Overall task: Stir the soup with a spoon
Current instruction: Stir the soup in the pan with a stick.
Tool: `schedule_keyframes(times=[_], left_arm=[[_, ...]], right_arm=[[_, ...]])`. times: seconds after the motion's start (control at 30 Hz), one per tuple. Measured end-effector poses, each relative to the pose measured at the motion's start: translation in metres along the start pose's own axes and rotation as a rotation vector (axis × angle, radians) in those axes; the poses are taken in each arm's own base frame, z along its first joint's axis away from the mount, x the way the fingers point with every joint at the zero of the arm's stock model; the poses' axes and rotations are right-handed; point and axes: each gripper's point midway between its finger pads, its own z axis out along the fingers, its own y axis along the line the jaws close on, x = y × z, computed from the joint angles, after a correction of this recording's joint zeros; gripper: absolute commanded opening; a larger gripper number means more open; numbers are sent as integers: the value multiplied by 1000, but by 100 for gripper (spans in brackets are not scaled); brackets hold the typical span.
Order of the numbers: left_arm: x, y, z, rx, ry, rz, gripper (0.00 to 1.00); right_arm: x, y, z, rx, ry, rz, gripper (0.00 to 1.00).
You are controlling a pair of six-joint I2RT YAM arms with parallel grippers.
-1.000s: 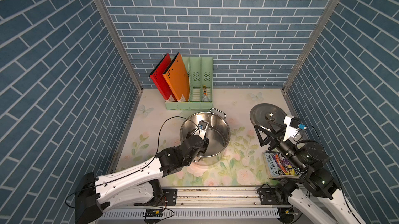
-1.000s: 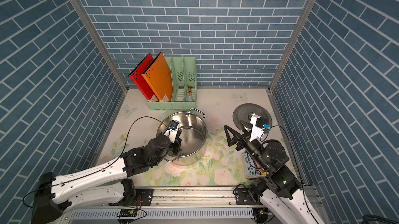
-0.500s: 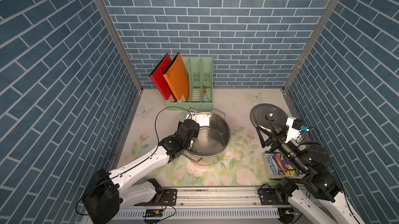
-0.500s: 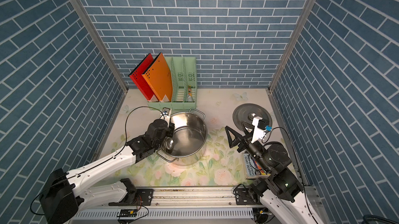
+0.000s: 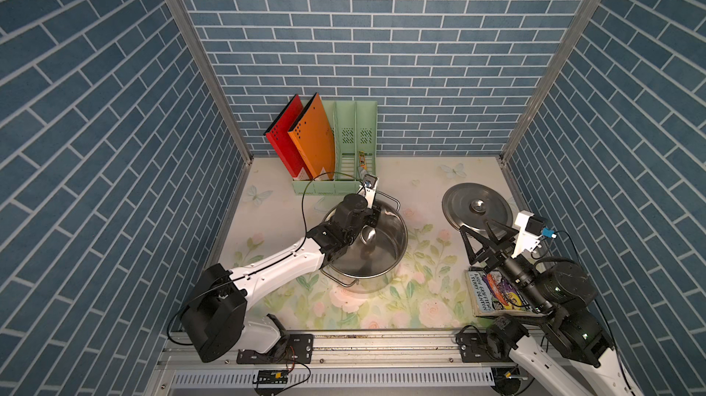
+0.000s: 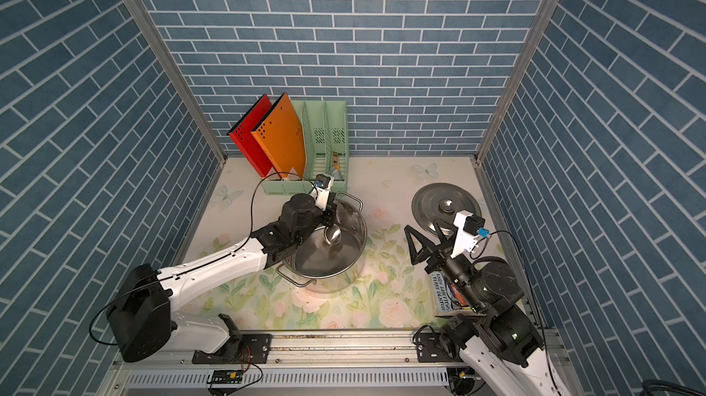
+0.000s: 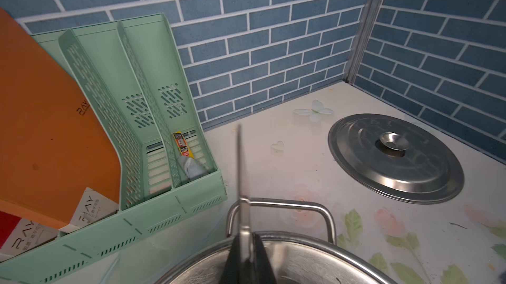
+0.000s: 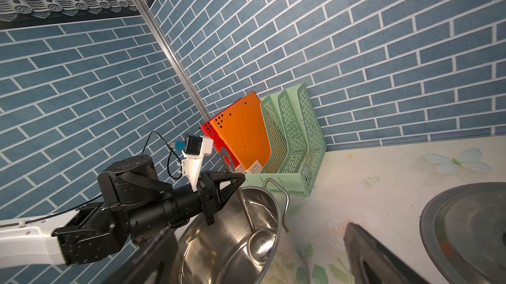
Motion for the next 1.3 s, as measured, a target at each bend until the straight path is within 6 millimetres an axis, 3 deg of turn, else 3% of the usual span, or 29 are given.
schedule_keyframes(times=[0.33,0.53,0.93,1.2,1.3], left_arm=[[4,-79,-27,185,-5,30,0],[7,-91,-66,217,-9,18,0],[48,-13,-106,-36,84,-16,0],[54,85,-105,-356,114,-101,0],[50,105,-101,-407,96,-139,0]], right_arm=[[-1,0,0,-3,-4,0,100],[5,0,4,-12,0,1,100],[15,0,17,-32,27,19,100],[14,2,18,-42,22,19,100],[11,3,15,-45,11,19,100]])
